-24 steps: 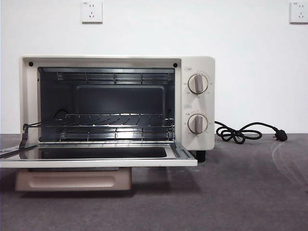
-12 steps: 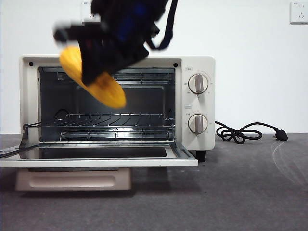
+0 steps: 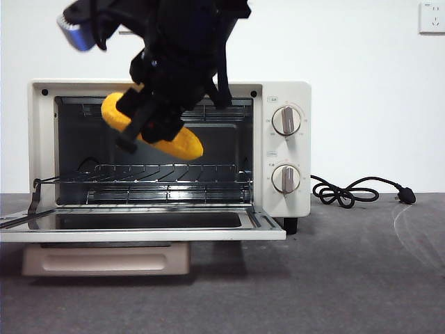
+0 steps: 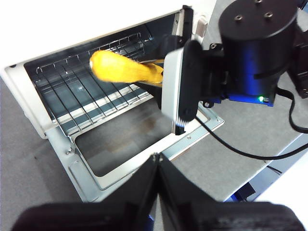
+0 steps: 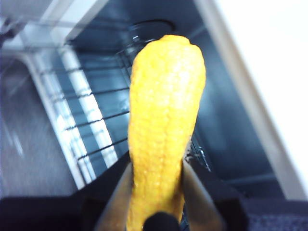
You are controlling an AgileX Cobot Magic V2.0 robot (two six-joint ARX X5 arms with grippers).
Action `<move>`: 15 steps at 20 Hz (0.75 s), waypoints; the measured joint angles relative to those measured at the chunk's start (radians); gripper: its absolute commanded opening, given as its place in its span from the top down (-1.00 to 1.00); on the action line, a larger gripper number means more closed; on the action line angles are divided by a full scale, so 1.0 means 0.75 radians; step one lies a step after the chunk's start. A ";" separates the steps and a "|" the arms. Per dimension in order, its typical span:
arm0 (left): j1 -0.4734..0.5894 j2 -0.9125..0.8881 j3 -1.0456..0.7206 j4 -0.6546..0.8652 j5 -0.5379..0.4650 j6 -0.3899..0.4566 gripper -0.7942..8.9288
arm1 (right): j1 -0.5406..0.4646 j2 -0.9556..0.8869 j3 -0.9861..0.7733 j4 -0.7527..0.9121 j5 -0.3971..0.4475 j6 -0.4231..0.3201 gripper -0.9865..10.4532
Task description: Take the corn from the table,put the corn in the oven
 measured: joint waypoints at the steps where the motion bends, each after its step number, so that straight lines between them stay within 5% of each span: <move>1: 0.000 0.002 0.000 0.000 0.000 0.000 0.85 | -0.003 0.010 0.000 -0.001 -0.002 -0.031 0.67; 5: 0.000 0.002 0.000 0.000 0.000 0.000 0.85 | -0.026 0.025 0.000 0.000 -0.002 -0.071 0.17; 15: 0.000 0.002 -0.001 0.000 0.000 0.000 0.85 | -0.034 0.025 0.000 0.003 0.071 -0.055 0.09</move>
